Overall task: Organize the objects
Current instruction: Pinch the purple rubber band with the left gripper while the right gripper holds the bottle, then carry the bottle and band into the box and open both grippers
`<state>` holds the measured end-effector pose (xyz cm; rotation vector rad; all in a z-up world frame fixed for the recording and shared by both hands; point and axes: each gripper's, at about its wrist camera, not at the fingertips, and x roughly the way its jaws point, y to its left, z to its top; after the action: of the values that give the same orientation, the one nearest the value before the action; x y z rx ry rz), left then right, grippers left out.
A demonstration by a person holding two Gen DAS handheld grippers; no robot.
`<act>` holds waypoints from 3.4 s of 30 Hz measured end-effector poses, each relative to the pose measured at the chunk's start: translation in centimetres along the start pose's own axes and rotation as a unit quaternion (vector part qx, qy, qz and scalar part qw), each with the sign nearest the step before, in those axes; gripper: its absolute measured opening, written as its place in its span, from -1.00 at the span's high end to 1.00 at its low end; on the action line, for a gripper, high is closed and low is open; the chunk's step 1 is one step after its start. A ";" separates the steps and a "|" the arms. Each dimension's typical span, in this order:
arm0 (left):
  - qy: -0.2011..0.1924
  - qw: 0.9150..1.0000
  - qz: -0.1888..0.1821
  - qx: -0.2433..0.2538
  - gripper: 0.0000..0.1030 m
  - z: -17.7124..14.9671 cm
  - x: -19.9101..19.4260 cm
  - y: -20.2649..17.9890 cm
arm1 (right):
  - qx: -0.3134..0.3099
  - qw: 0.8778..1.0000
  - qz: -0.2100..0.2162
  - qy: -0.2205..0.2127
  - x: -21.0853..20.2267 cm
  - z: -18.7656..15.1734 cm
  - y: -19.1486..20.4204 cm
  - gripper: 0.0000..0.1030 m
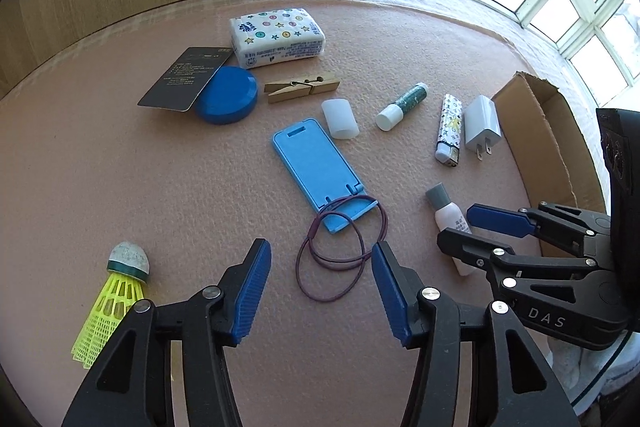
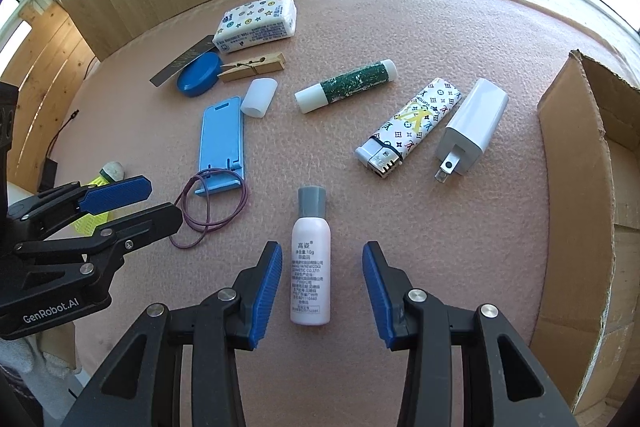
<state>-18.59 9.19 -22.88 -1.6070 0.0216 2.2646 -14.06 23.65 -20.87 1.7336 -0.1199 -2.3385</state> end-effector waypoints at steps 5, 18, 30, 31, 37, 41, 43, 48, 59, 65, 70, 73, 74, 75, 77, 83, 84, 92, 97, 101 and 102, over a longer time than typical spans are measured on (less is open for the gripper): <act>0.028 0.999 0.033 0.028 -0.12 0.4 2.0 -1.0 | -0.006 1.000 -0.006 -0.001 0.1 0.2 0.2 0.25; 0.009 0.999 0.040 0.025 0.86 -0.1 2.2 -0.7 | -0.015 1.000 -0.014 -0.007 0.1 0.1 0.5 0.25; -0.028 1.000 -0.005 0.010 0.95 -0.3 -0.6 -1.9 | -0.014 1.000 -0.014 -0.005 -0.1 -0.3 -0.1 0.63; -0.031 0.999 -0.006 0.006 0.95 -0.4 -0.9 -1.9 | -0.011 1.000 -0.011 -0.006 -0.2 -0.3 -0.3 0.63; -0.047 0.999 -0.017 0.002 0.95 -0.2 -2.5 -2.4 | 0.010 1.000 0.010 -0.025 -2.0 -1.0 -1.2 0.64; -0.058 0.998 -0.032 0.003 0.95 0.0 -3.8 -3.3 | 0.024 0.998 0.024 -0.048 -4.5 -1.6 -2.1 0.64; -0.064 0.997 -0.037 0.009 0.95 0.0 -4.4 -4.2 | 0.031 0.997 0.027 -0.061 -6.1 -2.2 -2.8 0.64; -0.075 0.995 -0.059 0.035 0.95 0.6 -5.2 -7.6 | 0.055 0.993 0.018 -0.099 -10.0 -3.3 -5.1 0.64; -0.081 0.984 -0.112 0.111 0.95 2.7 -4.6 -18.7 | 0.121 0.983 -0.049 -0.131 -14.9 -7.5 -13.4 0.64; -0.077 0.977 -0.130 0.150 0.95 3.4 -3.2 -24.7 | 0.149 0.978 -0.068 -0.126 -15.4 -9.5 -16.8 0.64; -0.071 0.974 -0.131 0.169 0.95 3.8 -2.0 -28.4 | 0.161 0.976 -0.074 -0.126 -15.7 -10.5 -18.4 0.64; -0.066 0.974 -0.130 0.176 0.95 3.9 -1.3 -29.7 | 0.168 0.975 -0.075 -0.125 -15.7 -10.8 -19.2 0.63; -0.066 0.973 -0.129 0.179 0.95 3.8 -1.2 -30.0 | 0.170 0.975 -0.074 -0.125 -15.7 -10.9 -19.5 0.63; -0.066 0.973 -0.127 0.182 0.94 3.8 -1.0 -30.4 | 0.170 0.975 -0.075 -0.124 -15.6 -10.9 -19.6 0.63; -0.065 0.973 -0.126 0.184 0.94 3.8 -0.9 -30.8 | 0.171 0.975 -0.076 -0.122 -15.6 -11.0 -19.9 0.63; -0.064 0.975 -0.123 0.171 0.23 4.1 -1.0 -29.8 | 0.159 0.977 -0.069 -0.122 -15.4 -10.8 -19.4 0.23; -0.068 0.976 -0.120 0.169 0.20 4.2 -1.1 -29.5 | 0.157 0.977 -0.075 -0.126 -15.5 -10.7 -19.2 0.10; -0.082 0.983 -0.098 0.134 0.19 4.3 -2.6 -25.1 | 0.146 0.979 -0.062 -0.128 -15.0 -9.4 -17.4 0.08; -0.080 0.989 -0.072 0.102 0.18 3.8 -2.7 -20.3 | 0.129 0.982 -0.045 -0.129 -14.4 -7.9 -15.2 0.08; -0.076 0.994 -0.046 0.067 0.18 3.3 -2.6 -15.9 | 0.113 0.985 -0.022 -0.127 -13.5 -6.1 -13.3 0.08; -0.076 0.995 -0.040 0.058 0.18 3.2 -2.5 -14.8 | 0.109 0.986 -0.017 -0.126 -13.2 -5.6 -12.8 0.08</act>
<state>-16.31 22.98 -16.57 -1.3513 0.0490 2.2729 -6.75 39.52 -12.74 1.5292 -0.4064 -2.6463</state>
